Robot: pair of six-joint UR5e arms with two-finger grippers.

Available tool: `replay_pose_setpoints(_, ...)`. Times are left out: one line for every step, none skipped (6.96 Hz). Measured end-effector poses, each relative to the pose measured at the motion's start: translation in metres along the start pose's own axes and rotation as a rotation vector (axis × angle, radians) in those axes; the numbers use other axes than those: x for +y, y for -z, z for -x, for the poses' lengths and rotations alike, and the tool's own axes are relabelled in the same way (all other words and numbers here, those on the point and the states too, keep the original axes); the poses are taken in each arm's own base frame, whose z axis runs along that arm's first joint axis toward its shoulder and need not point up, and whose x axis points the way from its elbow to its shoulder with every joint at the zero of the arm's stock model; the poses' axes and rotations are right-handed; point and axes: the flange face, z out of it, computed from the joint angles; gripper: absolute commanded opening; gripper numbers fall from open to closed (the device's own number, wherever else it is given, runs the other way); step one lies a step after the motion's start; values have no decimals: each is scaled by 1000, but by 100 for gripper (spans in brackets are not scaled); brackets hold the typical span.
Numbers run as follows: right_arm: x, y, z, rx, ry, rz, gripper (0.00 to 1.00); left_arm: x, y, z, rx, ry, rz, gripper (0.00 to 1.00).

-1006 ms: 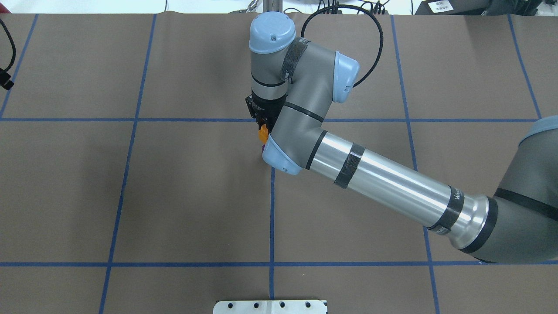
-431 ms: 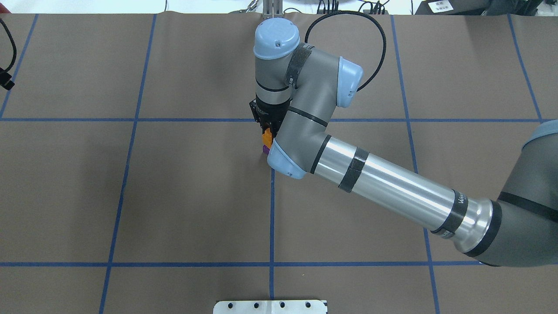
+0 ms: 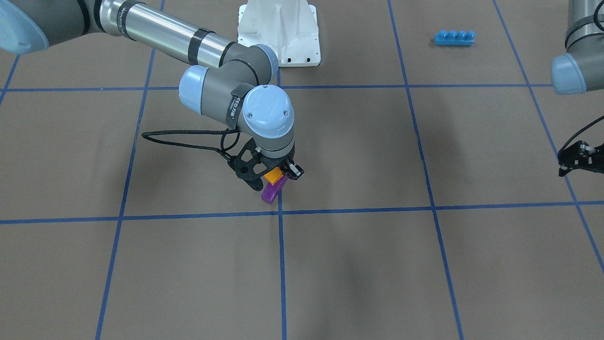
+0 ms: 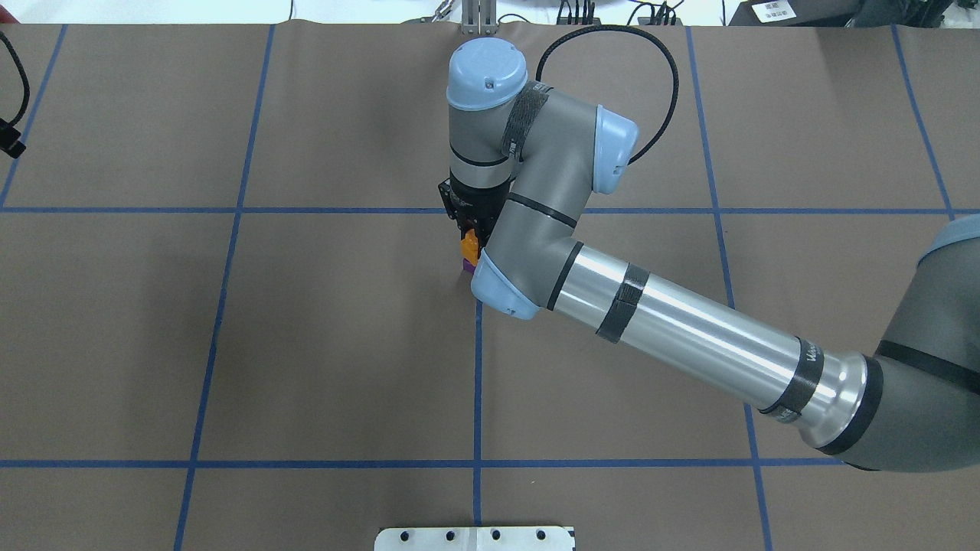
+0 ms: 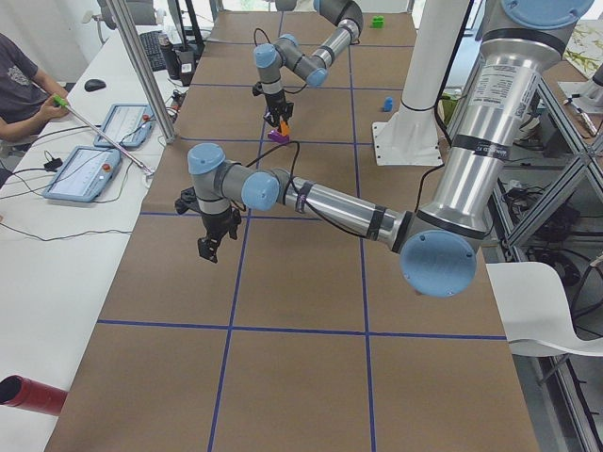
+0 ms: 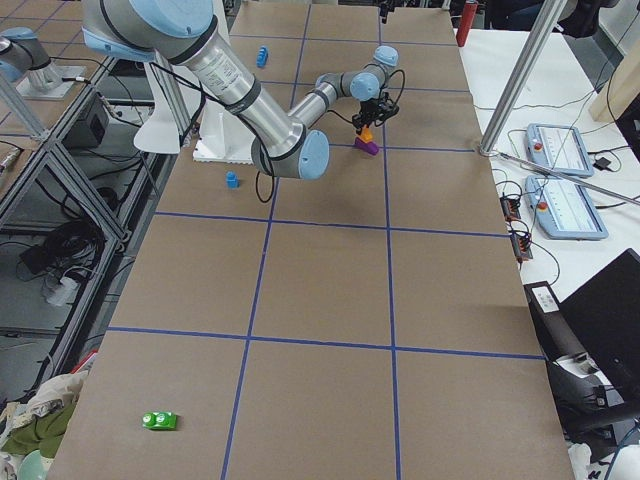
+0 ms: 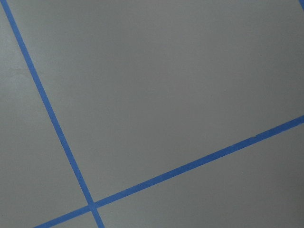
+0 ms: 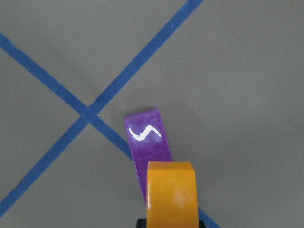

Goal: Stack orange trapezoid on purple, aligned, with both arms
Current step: 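Align and lower the orange block onto the purple block with the right gripper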

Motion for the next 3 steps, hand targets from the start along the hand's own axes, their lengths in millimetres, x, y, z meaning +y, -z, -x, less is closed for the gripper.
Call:
replay_pose_setpoints(1,-1,-1,1,2,1,0,0,0,0,0,0,1,100)
replay_pose_setpoints(2,-2,-1,0,5,1,0,0,-1,0,0,0,1,100)
replay_pose_setpoints(2,-2,0,-8,11,3,0,0,-1,0,0,0,1,100)
